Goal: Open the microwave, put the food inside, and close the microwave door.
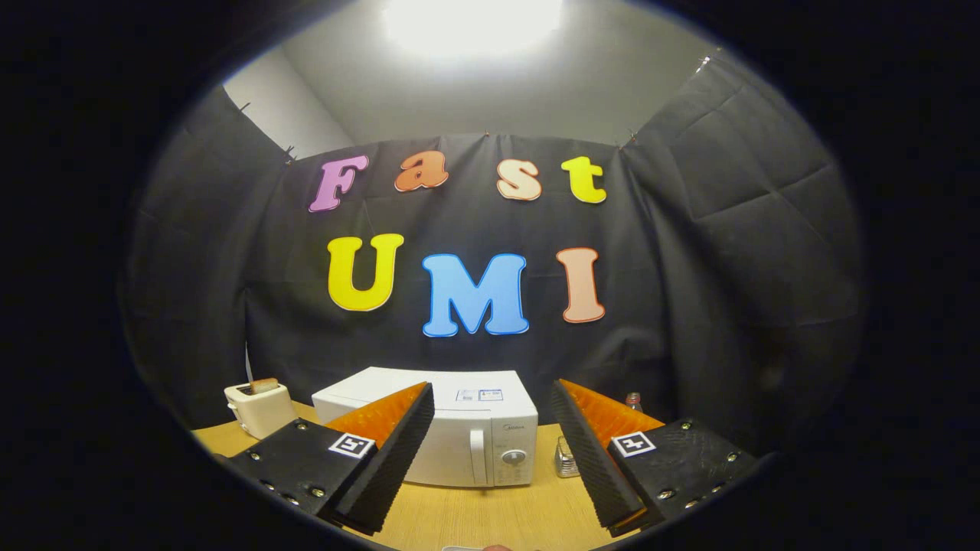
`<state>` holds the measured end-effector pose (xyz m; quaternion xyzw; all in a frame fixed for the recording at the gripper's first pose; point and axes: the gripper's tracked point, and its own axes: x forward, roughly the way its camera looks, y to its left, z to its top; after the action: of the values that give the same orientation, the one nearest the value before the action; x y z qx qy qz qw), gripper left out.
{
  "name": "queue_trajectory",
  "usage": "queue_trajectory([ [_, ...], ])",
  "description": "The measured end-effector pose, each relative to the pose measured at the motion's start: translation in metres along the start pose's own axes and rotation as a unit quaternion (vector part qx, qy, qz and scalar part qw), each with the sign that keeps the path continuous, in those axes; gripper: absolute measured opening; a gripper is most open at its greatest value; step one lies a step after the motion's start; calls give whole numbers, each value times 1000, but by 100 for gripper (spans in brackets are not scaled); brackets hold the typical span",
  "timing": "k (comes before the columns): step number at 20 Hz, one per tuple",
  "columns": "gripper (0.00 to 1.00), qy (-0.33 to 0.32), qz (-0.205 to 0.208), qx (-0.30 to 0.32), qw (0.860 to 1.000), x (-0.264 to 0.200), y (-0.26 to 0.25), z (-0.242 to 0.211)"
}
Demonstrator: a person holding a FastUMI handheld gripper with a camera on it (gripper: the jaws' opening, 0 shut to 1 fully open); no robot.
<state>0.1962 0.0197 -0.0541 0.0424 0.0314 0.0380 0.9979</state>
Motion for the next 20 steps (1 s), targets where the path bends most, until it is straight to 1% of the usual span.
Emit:
queue_trajectory([
  [6,97,40,11,6,999,64,3,-45],
  [9,97,68,19,4,998,91,5,-74],
  [13,97,106,29,4,994,116,10,-113],
  [20,97,165,18,7,986,147,8,-174],
])
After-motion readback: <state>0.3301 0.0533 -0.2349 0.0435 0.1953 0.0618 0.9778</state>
